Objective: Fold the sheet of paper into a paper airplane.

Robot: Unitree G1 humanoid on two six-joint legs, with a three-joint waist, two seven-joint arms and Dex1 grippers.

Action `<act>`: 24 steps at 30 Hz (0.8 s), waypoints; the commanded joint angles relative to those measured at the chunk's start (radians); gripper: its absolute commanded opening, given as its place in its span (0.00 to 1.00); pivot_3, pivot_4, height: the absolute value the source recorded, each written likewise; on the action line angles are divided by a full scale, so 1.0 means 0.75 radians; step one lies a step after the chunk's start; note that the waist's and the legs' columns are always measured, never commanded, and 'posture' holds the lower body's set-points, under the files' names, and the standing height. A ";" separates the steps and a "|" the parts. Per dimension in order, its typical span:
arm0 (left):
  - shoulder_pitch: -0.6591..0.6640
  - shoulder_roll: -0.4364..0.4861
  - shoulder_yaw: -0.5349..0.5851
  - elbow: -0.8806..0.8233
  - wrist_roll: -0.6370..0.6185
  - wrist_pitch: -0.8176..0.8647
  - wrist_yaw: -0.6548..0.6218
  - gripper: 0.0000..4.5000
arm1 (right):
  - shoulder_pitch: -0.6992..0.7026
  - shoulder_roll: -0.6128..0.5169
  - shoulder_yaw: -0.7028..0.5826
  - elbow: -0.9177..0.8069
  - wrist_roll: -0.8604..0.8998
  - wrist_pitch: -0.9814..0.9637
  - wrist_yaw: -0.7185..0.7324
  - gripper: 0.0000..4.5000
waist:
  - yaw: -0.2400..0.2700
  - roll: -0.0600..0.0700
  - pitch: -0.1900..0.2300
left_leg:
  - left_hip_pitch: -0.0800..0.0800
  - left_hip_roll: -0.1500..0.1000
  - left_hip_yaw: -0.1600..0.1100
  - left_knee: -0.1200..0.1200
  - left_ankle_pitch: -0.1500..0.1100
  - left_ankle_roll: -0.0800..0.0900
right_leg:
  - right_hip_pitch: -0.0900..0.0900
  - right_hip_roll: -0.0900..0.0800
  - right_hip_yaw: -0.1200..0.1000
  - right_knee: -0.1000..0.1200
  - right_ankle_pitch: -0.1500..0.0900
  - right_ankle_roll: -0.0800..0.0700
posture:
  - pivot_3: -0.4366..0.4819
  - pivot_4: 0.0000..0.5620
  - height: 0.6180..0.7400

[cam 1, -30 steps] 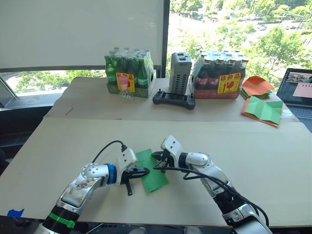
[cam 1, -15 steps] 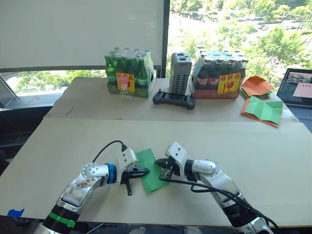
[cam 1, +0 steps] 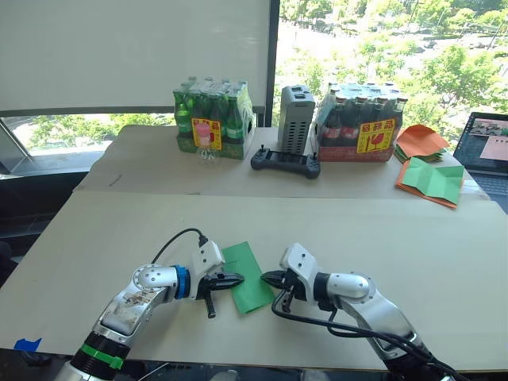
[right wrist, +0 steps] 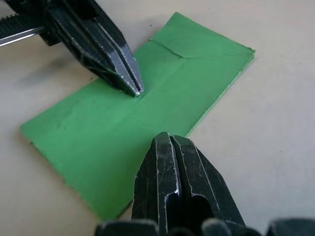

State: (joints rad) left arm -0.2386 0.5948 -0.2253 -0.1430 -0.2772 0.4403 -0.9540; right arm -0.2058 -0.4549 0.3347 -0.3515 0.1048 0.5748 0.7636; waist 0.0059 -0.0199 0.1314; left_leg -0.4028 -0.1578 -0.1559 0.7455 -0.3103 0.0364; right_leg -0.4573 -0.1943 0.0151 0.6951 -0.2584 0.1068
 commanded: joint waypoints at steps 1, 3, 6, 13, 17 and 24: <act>0.017 0.022 -0.026 0.037 0.042 0.024 -0.001 0.00 | 0.078 -0.074 0.025 -0.049 0.019 0.079 0.036 0.00 | 0.003 0.000 0.000 | 0.000 0.000 0.000 0.000 0.000 0.000 | 0.000 0.000 0.000 0.000 0.000 0.000 | 0.48 0.27 0.47; 0.017 0.023 -0.027 0.036 0.042 0.025 -0.001 0.00 | 0.101 -0.109 0.023 -0.079 0.032 0.088 0.043 0.00 | 0.005 0.000 0.000 | 0.000 0.000 0.000 0.000 0.000 0.001 | 0.001 0.000 0.000 -0.001 0.000 0.000 | 0.48 0.27 0.47; 0.016 0.025 -0.027 0.038 0.042 0.024 -0.004 0.00 | 0.131 -0.147 0.018 -0.115 0.050 0.098 0.046 0.00 | 0.007 0.000 0.000 | 0.000 0.000 0.000 0.000 -0.001 0.002 | 0.001 0.000 0.000 -0.002 0.000 0.000 | 0.48 0.27 0.47; 0.016 0.028 -0.026 0.039 0.041 0.024 -0.009 0.00 | 0.165 -0.189 0.019 -0.189 0.086 0.139 0.038 0.00 | 0.008 0.000 0.000 | 0.000 0.000 0.000 0.000 -0.003 0.006 | 0.001 0.000 0.000 -0.002 0.000 0.000 | 0.48 0.27 0.47; 0.015 0.031 -0.025 0.042 0.043 0.022 -0.013 0.00 | 0.181 -0.217 0.021 -0.225 0.104 0.156 0.047 0.00 | 0.009 0.000 0.000 | 0.000 0.000 0.000 0.000 -0.003 0.005 | 0.001 0.000 0.000 -0.003 0.000 0.000 | 0.48 0.27 0.47; 0.011 0.032 -0.023 0.044 0.043 0.017 -0.018 0.00 | 0.160 -0.250 -0.007 -0.247 0.150 0.148 0.061 0.00 | 0.009 -0.001 0.000 | 0.000 0.001 0.000 -0.001 -0.003 0.006 | 0.002 0.000 -0.001 -0.005 0.000 0.000 | 0.48 0.27 0.47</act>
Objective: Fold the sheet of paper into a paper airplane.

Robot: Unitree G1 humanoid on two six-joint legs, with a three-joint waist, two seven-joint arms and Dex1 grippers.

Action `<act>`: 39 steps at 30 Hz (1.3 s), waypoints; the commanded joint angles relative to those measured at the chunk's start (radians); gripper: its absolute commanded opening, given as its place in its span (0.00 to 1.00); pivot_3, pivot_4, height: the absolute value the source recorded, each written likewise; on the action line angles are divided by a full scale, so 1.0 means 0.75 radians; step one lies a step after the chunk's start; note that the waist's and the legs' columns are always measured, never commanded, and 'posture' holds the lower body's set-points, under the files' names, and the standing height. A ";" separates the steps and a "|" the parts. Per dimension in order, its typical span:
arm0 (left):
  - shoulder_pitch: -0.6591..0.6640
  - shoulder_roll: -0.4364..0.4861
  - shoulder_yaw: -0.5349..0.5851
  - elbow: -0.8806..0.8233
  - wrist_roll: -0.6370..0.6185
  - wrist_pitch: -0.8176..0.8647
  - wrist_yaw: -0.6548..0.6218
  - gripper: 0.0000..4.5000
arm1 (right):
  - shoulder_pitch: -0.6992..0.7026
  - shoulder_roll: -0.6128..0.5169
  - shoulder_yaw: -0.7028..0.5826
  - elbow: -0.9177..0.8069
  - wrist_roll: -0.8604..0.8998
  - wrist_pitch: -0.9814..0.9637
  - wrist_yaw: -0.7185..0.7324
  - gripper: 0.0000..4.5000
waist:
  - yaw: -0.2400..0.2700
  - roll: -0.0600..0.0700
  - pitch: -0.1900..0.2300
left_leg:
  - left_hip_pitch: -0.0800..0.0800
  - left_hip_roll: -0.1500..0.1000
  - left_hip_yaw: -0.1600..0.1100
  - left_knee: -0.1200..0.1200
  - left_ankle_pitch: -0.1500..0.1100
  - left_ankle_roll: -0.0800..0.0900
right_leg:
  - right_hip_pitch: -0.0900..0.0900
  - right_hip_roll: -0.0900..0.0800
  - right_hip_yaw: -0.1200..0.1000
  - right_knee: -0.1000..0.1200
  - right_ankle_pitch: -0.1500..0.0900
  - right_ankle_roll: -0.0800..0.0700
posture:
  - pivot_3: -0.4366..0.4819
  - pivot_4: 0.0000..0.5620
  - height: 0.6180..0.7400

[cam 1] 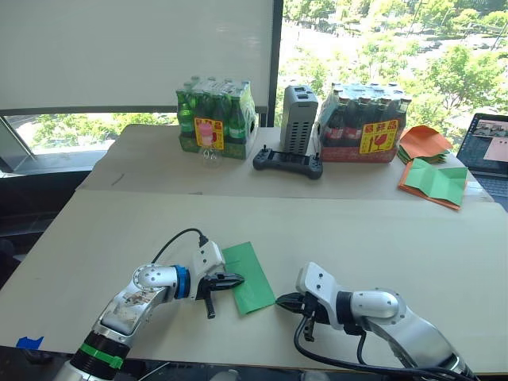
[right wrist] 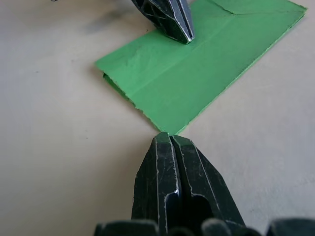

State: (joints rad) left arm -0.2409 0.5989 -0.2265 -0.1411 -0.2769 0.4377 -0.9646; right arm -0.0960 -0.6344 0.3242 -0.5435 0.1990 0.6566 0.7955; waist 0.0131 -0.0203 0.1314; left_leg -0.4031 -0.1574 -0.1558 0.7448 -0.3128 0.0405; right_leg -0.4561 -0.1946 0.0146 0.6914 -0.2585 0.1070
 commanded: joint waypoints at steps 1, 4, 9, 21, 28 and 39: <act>0.014 0.027 -0.020 0.038 0.041 0.020 -0.003 0.00 | 0.002 0.005 -0.032 0.014 0.054 0.022 0.017 0.00 | 0.000 0.000 0.000 | 0.000 0.000 0.000 0.000 0.000 0.000 | 0.000 0.000 0.000 0.000 0.000 0.000 | 0.48 0.27 0.47; 0.019 0.033 -0.006 0.020 0.031 0.012 -0.007 0.00 | -0.031 0.051 -0.170 0.023 0.173 -0.032 0.038 0.00 | -0.001 0.000 0.001 | -0.001 0.000 0.000 0.000 0.000 0.000 | -0.001 0.000 0.000 0.000 0.000 0.000 | 0.48 0.27 0.47; 0.037 0.054 0.104 -0.056 -0.062 0.040 -0.019 0.00 | -0.074 0.091 -0.344 0.073 0.312 -0.071 0.073 0.00 | -0.002 0.000 0.002 | -0.002 0.000 0.000 0.000 0.002 -0.003 | -0.002 0.001 0.000 0.000 0.000 0.000 | 0.48 0.27 0.47; 0.182 0.165 0.286 -0.158 -0.151 0.099 -0.009 0.00 | -0.071 0.088 -0.350 0.173 0.295 -0.140 0.076 0.00 | -0.001 0.000 0.006 | -0.005 0.000 0.000 -0.001 0.002 -0.004 | -0.003 0.000 -0.001 -0.004 0.000 0.000 | 0.48 0.27 0.47; 0.128 0.101 0.206 -0.155 -0.143 0.097 0.011 0.00 | -0.088 0.084 -0.335 0.203 0.283 -0.157 0.070 0.00 | 0.003 0.000 0.006 | -0.006 -0.001 0.000 0.000 0.002 -0.003 | -0.003 -0.001 -0.001 -0.005 0.000 0.000 | 0.48 0.27 0.47; -0.026 -0.004 0.150 -0.110 -0.155 0.110 0.021 0.00 | -0.137 0.097 -0.370 0.103 0.337 -0.096 0.004 0.00 | 0.000 -0.001 0.007 | -0.006 0.000 0.000 0.000 0.002 -0.004 | -0.003 -0.001 -0.001 -0.005 0.000 0.000 | 0.48 0.27 0.47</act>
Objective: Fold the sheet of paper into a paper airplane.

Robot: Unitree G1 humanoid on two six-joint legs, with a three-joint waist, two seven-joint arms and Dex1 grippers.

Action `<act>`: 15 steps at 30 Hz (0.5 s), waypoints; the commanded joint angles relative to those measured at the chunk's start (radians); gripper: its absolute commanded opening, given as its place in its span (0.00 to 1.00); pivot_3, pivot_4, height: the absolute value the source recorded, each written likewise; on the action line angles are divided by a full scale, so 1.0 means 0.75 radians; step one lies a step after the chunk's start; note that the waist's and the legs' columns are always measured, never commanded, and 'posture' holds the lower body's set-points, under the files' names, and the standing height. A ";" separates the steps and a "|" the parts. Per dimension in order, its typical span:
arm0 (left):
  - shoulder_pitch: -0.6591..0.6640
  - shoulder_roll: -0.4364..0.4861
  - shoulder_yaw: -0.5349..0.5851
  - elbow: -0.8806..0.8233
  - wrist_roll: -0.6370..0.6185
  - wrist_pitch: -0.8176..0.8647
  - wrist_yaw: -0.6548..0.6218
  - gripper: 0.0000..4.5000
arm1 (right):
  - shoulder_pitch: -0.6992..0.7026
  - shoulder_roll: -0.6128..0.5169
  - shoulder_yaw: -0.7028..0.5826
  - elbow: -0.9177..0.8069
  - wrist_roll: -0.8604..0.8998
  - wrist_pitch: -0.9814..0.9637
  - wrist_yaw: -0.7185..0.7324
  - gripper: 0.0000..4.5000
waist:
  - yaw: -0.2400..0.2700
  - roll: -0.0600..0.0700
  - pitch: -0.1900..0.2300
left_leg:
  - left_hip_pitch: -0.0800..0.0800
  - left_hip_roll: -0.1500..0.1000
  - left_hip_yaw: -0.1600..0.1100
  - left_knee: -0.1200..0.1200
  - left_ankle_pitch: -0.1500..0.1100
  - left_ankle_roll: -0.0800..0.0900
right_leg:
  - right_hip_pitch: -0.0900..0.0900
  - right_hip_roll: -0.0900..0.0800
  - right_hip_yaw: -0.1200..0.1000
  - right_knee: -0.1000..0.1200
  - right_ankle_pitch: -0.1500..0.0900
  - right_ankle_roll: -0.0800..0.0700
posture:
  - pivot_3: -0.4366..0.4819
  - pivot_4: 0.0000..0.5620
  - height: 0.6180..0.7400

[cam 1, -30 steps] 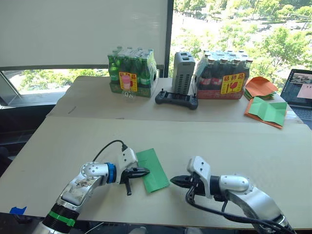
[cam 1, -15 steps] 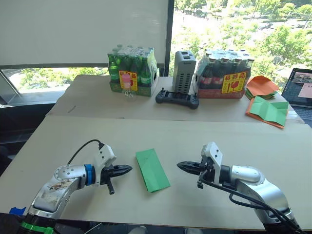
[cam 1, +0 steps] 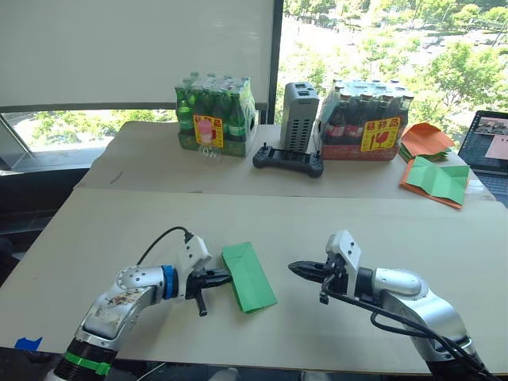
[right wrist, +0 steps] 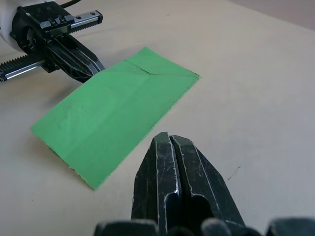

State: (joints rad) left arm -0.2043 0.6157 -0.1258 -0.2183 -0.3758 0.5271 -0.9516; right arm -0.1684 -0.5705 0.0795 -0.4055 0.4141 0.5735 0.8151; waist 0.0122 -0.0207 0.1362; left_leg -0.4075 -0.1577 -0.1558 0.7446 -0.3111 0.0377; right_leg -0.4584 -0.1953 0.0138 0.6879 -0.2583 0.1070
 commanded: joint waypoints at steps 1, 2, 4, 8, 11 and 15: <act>-0.108 -0.041 0.005 0.003 -0.023 -0.010 0.000 0.00 | -0.056 0.014 -0.051 -0.091 0.069 0.027 -0.027 0.00 | 0.003 0.000 0.000 | 0.000 0.000 0.000 0.000 0.000 0.000 | 0.000 0.000 0.000 0.000 0.000 0.000 | 0.48 0.27 0.47; -0.140 -0.058 -0.012 0.022 -0.015 -0.012 -0.004 0.00 | -0.074 0.021 -0.055 -0.096 0.083 0.036 -0.032 0.00 | 0.006 0.000 0.000 | -0.001 0.000 0.000 0.002 0.000 0.000 | 0.000 0.000 0.000 0.000 0.000 0.000 | 0.48 0.27 0.47; -0.188 -0.086 -0.052 0.069 0.016 -0.031 -0.013 0.00 | -0.109 0.038 -0.053 -0.098 0.103 0.056 -0.048 0.00 | 0.007 0.000 0.000 | -0.002 -0.001 -0.001 0.002 0.000 0.000 | 0.001 0.000 -0.001 0.000 0.001 0.001 | 0.48 0.27 0.47; -0.279 -0.171 -0.126 0.183 0.065 -0.082 -0.017 0.00 | -0.161 0.051 -0.021 -0.103 0.110 0.075 -0.059 0.00 | 0.003 0.000 0.000 | -0.002 -0.001 -0.001 0.002 0.000 0.000 | 0.000 -0.001 -0.001 -0.001 0.001 0.001 | 0.48 0.27 0.47; -0.336 -0.234 -0.174 0.271 0.105 -0.120 -0.018 0.00 | -0.221 0.074 0.020 -0.093 0.103 0.081 -0.062 0.00 | -0.002 -0.001 0.000 | -0.003 -0.001 -0.001 0.003 0.000 0.000 | 0.000 -0.001 -0.001 -0.001 0.001 0.001 | 0.48 0.27 0.47; -0.354 -0.267 -0.185 0.302 0.118 -0.139 -0.020 0.00 | -0.272 0.052 0.105 -0.054 0.029 0.093 -0.066 0.00 | -0.006 -0.001 0.000 | -0.003 0.000 -0.001 0.003 0.000 0.000 | 0.000 -0.001 -0.001 -0.001 0.001 0.001 | 0.48 0.27 0.47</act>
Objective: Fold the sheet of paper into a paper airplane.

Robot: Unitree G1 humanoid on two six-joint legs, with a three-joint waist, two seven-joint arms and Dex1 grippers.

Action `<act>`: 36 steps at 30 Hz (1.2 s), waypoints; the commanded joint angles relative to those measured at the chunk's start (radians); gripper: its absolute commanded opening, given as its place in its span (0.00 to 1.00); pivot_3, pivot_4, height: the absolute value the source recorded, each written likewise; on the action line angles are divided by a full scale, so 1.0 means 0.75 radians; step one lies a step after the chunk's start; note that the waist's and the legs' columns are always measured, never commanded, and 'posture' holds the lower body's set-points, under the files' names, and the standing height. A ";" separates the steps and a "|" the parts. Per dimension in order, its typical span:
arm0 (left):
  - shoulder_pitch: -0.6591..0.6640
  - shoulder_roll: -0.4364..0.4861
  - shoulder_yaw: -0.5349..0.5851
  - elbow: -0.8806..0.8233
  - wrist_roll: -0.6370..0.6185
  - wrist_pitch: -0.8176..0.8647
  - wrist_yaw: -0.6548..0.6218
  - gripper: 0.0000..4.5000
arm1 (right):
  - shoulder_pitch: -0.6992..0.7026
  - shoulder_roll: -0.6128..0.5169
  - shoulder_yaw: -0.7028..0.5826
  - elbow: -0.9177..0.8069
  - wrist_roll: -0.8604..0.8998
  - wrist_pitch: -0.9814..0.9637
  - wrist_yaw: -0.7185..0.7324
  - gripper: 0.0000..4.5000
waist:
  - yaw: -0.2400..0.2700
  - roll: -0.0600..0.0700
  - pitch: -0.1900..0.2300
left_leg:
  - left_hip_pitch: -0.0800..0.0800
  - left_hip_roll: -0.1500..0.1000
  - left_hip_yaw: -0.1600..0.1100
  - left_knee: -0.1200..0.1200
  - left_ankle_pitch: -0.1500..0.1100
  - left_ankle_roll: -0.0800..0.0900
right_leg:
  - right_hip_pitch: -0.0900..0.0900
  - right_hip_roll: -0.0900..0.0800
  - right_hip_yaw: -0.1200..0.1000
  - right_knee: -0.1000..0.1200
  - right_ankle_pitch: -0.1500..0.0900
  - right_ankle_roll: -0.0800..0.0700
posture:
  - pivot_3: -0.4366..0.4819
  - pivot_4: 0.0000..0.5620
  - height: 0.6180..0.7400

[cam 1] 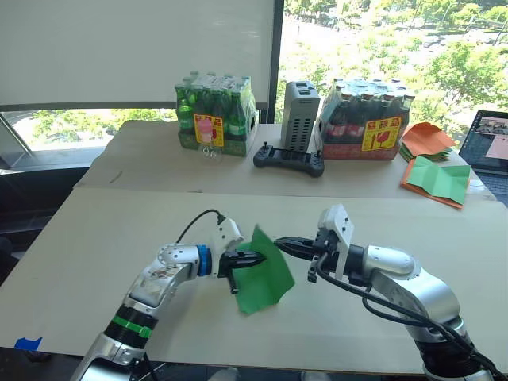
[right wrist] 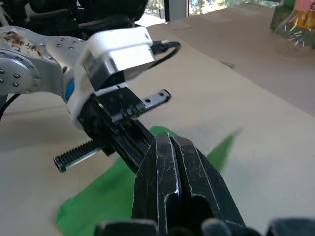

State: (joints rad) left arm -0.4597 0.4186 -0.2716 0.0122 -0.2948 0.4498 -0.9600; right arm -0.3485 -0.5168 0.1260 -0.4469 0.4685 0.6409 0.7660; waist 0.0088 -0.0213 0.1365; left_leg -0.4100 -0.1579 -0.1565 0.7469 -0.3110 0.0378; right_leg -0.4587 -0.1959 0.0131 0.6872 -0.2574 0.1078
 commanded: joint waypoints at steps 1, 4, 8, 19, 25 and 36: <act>-0.012 -0.005 0.009 -0.011 0.010 -0.035 -0.010 0.00 | -0.037 -0.026 0.061 0.022 -0.069 -0.004 -0.006 0.00 | 0.000 0.000 0.000 | 0.000 0.000 0.000 0.000 0.000 0.000 | 0.000 0.000 0.000 0.000 0.000 0.000 | 0.48 0.27 0.47; 0.009 0.013 0.018 -0.044 0.005 -0.026 -0.014 0.00 | -0.045 -0.036 0.078 0.105 -0.141 -0.009 -0.049 0.00 | 0.002 0.000 0.000 | 0.000 -0.001 0.000 0.001 0.000 0.000 | 0.000 0.000 0.000 0.000 0.000 0.000 | 0.48 0.27 0.47; 0.092 0.086 0.041 -0.125 -0.004 0.000 -0.023 0.00 | -0.014 -0.104 0.124 0.234 -0.284 -0.049 -0.070 0.00 | 0.001 0.000 0.000 | 0.000 -0.001 0.000 0.001 0.000 0.000 | 0.000 0.000 0.000 0.001 0.000 0.000 | 0.48 0.27 0.47; 0.290 0.230 0.059 -0.194 0.040 -0.006 -0.003 0.00 | 0.074 -0.116 0.156 0.272 -0.360 -0.078 -0.047 0.00 | 0.001 0.000 0.000 | 0.005 0.000 0.001 0.001 0.000 0.000 | 0.003 0.000 0.001 0.002 0.000 0.000 | 0.48 0.27 0.47; 0.327 0.236 0.057 -0.202 0.053 -0.018 0.017 0.00 | 0.070 -0.095 0.146 0.279 -0.374 -0.080 -0.061 0.00 | -0.001 0.000 -0.001 | 0.005 0.000 0.001 0.000 0.000 -0.001 | 0.002 0.001 0.001 0.003 0.000 0.000 | 0.48 0.27 0.47; 0.307 0.225 0.073 -0.228 0.039 0.003 0.034 0.00 | -0.124 0.105 0.002 0.436 -0.281 -0.032 -0.156 0.57 | 0.000 0.000 -0.001 | 0.004 0.000 0.001 0.000 0.001 -0.001 | 0.001 0.001 0.001 0.005 0.000 0.000 | 0.48 0.27 0.47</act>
State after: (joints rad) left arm -0.2322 0.5836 -0.2160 -0.1594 -0.2775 0.4404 -0.9435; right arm -0.4287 -0.4496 0.1424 -0.1231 0.2415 0.6102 0.6573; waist 0.0090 -0.0210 0.1360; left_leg -0.4066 -0.1581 -0.1560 0.7470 -0.3104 0.0368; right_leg -0.4584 -0.1953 0.0142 0.6915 -0.2574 0.1079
